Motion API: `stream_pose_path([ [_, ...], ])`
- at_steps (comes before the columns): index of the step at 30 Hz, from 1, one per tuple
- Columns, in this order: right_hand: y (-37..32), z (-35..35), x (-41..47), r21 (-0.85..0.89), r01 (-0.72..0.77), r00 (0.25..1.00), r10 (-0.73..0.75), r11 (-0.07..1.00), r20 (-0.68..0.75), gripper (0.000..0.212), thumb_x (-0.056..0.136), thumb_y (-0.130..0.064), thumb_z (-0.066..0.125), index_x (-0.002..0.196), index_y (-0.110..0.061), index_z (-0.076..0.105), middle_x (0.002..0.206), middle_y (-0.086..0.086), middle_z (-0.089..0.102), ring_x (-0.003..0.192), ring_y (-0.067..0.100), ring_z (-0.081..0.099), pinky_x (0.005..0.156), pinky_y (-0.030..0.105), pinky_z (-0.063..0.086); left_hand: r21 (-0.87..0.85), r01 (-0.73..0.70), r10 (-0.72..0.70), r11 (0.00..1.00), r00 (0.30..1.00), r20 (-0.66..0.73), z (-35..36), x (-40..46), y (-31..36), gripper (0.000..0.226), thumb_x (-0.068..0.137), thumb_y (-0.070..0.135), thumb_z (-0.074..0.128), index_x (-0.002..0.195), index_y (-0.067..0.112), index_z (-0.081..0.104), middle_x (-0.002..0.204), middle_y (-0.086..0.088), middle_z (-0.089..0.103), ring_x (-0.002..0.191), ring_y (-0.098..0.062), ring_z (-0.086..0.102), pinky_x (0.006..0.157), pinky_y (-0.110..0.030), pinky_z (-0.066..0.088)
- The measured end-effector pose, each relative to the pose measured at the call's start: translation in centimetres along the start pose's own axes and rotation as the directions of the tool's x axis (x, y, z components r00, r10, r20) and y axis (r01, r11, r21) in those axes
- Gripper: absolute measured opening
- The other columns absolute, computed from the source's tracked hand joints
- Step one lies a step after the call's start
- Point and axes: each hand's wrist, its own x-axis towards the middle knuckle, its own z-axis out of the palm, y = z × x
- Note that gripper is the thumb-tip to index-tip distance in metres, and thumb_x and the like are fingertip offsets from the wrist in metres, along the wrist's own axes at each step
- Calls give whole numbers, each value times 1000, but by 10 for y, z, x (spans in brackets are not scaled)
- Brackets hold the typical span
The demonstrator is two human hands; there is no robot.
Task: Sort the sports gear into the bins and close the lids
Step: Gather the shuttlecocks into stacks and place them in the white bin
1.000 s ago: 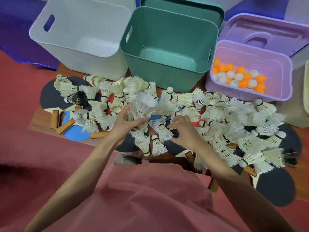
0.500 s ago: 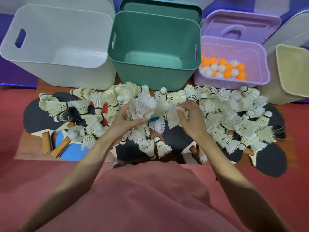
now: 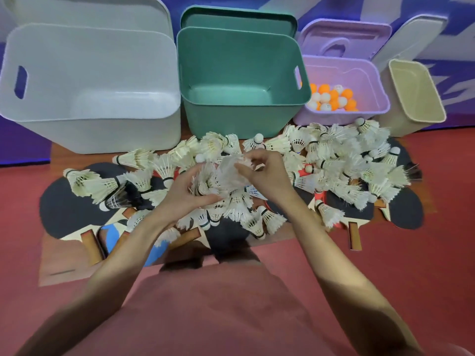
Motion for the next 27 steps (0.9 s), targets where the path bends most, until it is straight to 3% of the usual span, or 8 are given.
stream_pose_path([
  [3, 0, 12, -10, 11, 22, 1000, -22, 1000, -13, 22, 76, -1, 72, 96, -11, 66, 91, 0, 62, 80, 6, 54, 77, 19, 45, -19, 16, -15, 1000, 999, 36, -10, -3, -5, 76, 57, 27, 89, 123, 36, 53, 129, 7, 59, 122, -10, 53, 109, -43, 39],
  [7, -1, 4, -22, 297, -79, 994, 98, 952, -49, 18, 83, -19, 71, 99, -12, 68, 92, 6, 65, 77, 11, 57, 63, 20, 48, -115, 43, -33, 992, 996, 85, -23, -10, -8, 85, 53, 36, 88, 130, 24, 54, 122, 2, 65, 114, -17, 60, 102, -48, 46],
  [9, 14, 0, -23, 378, -120, 969, 191, 918, -156, 14, 89, -17, 62, 97, -7, 67, 83, 4, 64, 71, 11, 58, 56, 21, 46, -151, 52, -38, 987, 995, 94, -28, -15, -10, 86, 53, 35, 89, 131, 23, 54, 125, 0, 63, 117, -20, 59, 103, -50, 44],
  [10, 26, -1, -21, 319, -144, 947, 224, 937, -228, 12, 91, -15, 59, 95, -7, 67, 81, 3, 64, 70, 12, 59, 58, 23, 46, -163, 53, -38, 985, 994, 98, -30, -17, -11, 83, 55, 31, 89, 130, 22, 54, 124, 0, 64, 117, -21, 59, 103, -49, 44],
  [12, 55, -3, -18, -2, -249, 915, 235, 968, -329, 12, 90, -11, 56, 95, -7, 66, 86, 6, 66, 79, 18, 62, 68, 28, 45, -159, 55, -38, 986, 994, 105, -31, -20, -13, 76, 60, 18, 87, 128, 19, 55, 120, -1, 66, 113, -20, 62, 101, -45, 46],
  [15, 95, 1, -14, -376, -366, 920, 270, 851, -286, 19, 85, -6, 57, 99, 4, 65, 98, 17, 68, 92, 31, 63, 77, 34, 48, -163, 57, -41, 985, 994, 103, -29, -25, -12, 78, 59, 14, 87, 129, 14, 54, 119, -2, 67, 112, -20, 62, 96, -34, 50],
  [22, 122, 16, -3, -427, -366, 927, 283, 827, -248, 17, 86, -11, 58, 98, -1, 66, 94, 16, 69, 90, 30, 65, 74, 33, 50, -136, 76, -73, 988, 997, 29, -27, -35, -14, 86, 54, 30, 90, 131, 28, 53, 126, 8, 62, 120, -10, 55, 109, -40, 39],
  [27, 89, -8, -4, -427, -157, 956, 29, 890, -292, 13, 90, -15, 56, 91, -8, 67, 86, 8, 69, 74, 20, 62, 63, 26, 45, -134, 84, -86, 987, 996, -11, -23, -39, -9, 71, 55, 26, 91, 113, 46, 57, 118, 7, 65, 111, -10, 60, 101, -43, 47],
])
